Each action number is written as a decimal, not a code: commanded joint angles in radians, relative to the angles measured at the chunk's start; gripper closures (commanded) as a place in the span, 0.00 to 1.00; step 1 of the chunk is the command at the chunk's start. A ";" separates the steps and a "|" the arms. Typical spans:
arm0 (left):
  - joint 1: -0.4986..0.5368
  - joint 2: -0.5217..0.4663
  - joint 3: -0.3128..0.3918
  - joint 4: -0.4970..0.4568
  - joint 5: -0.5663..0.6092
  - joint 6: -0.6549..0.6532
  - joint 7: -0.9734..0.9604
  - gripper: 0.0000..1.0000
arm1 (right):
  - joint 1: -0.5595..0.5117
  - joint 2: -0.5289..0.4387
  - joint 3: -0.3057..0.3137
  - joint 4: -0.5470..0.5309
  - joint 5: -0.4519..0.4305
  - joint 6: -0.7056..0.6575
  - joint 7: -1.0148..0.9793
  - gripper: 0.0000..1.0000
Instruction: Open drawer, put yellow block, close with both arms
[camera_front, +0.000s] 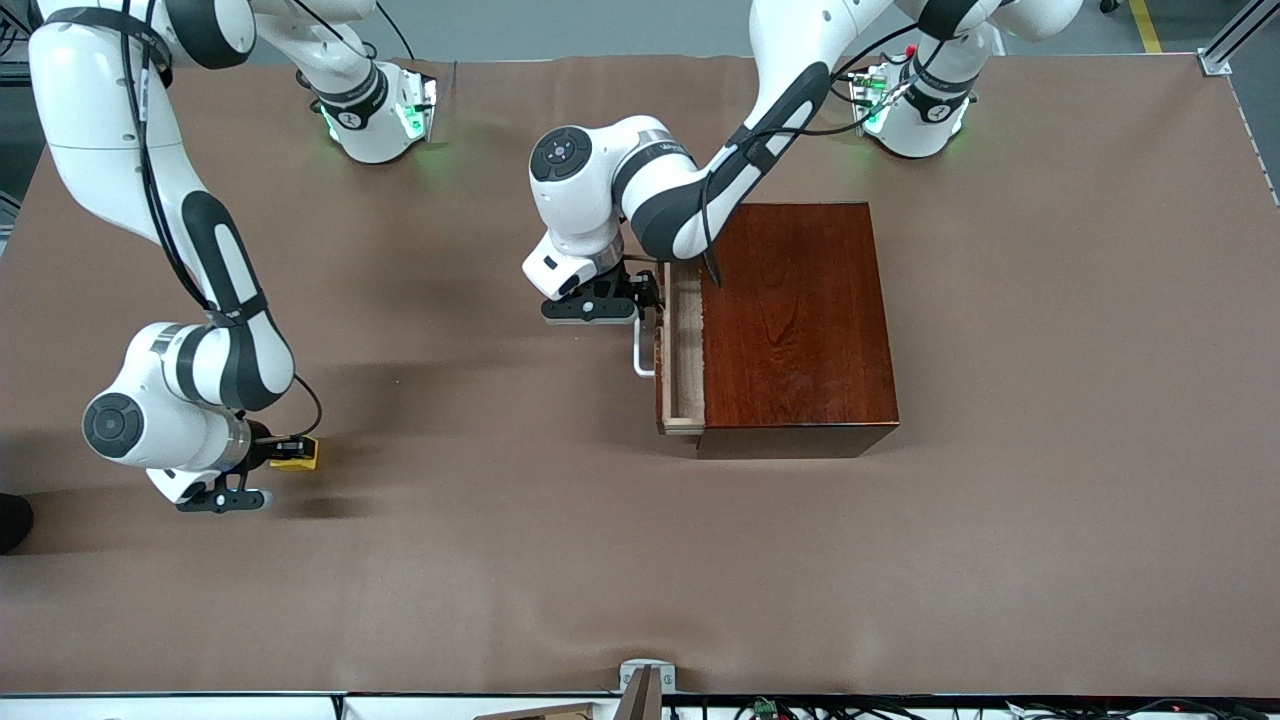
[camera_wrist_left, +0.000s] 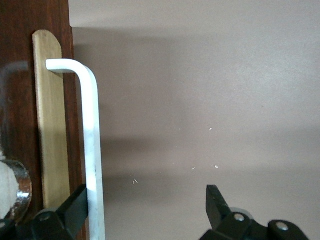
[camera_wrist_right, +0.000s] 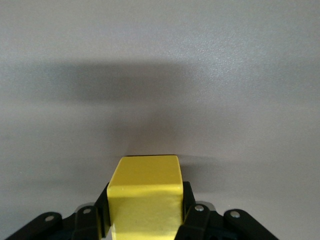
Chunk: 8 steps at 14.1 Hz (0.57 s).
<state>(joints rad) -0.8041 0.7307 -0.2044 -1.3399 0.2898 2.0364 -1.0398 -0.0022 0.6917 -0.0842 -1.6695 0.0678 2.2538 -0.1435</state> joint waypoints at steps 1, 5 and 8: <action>-0.010 0.009 0.000 0.001 -0.018 0.025 -0.008 0.00 | -0.006 -0.011 0.004 0.011 -0.014 -0.008 -0.016 1.00; -0.009 0.015 0.000 0.002 -0.017 0.034 0.003 0.00 | -0.007 -0.044 0.006 0.019 -0.008 -0.032 -0.056 1.00; -0.006 0.019 0.002 0.002 -0.017 0.091 0.003 0.00 | 0.004 -0.080 0.006 0.062 -0.008 -0.120 -0.057 1.00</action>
<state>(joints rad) -0.8058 0.7365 -0.2043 -1.3448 0.2898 2.0742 -1.0398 -0.0010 0.6574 -0.0827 -1.6245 0.0671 2.2009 -0.1900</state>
